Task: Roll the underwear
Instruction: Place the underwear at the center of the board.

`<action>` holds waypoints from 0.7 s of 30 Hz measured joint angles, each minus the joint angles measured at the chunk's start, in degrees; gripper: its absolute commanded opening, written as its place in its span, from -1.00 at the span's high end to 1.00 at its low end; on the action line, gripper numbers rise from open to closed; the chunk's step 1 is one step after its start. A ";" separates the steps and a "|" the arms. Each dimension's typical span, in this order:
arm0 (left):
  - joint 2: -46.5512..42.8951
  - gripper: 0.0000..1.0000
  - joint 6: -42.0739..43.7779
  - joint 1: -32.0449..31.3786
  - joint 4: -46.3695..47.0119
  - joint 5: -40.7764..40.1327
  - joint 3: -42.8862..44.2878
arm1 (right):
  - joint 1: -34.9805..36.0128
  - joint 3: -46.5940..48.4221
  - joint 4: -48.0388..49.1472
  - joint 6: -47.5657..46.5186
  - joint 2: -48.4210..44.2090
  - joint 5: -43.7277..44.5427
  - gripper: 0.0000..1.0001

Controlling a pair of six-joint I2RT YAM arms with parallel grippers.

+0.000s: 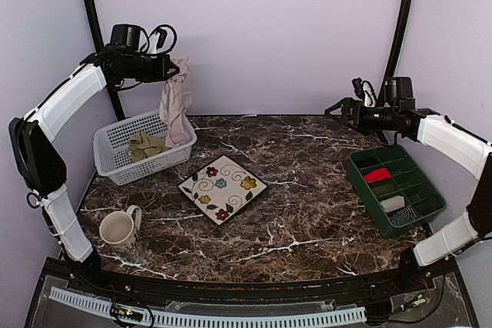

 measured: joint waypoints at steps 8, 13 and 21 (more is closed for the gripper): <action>-4.02 1.00 -1.86 -7.82 7.61 16.15 -0.44 | 0.00 0.00 0.37 -0.17 0.00 -1.29 -0.97; -4.09 0.91 -3.43 -15.67 12.13 25.57 -2.51 | 0.00 -0.39 0.83 -0.04 -0.20 -1.49 -0.95; 3.93 0.97 -1.55 -28.06 12.09 34.93 -3.48 | 0.00 -4.24 1.20 0.33 -3.78 -1.16 -0.93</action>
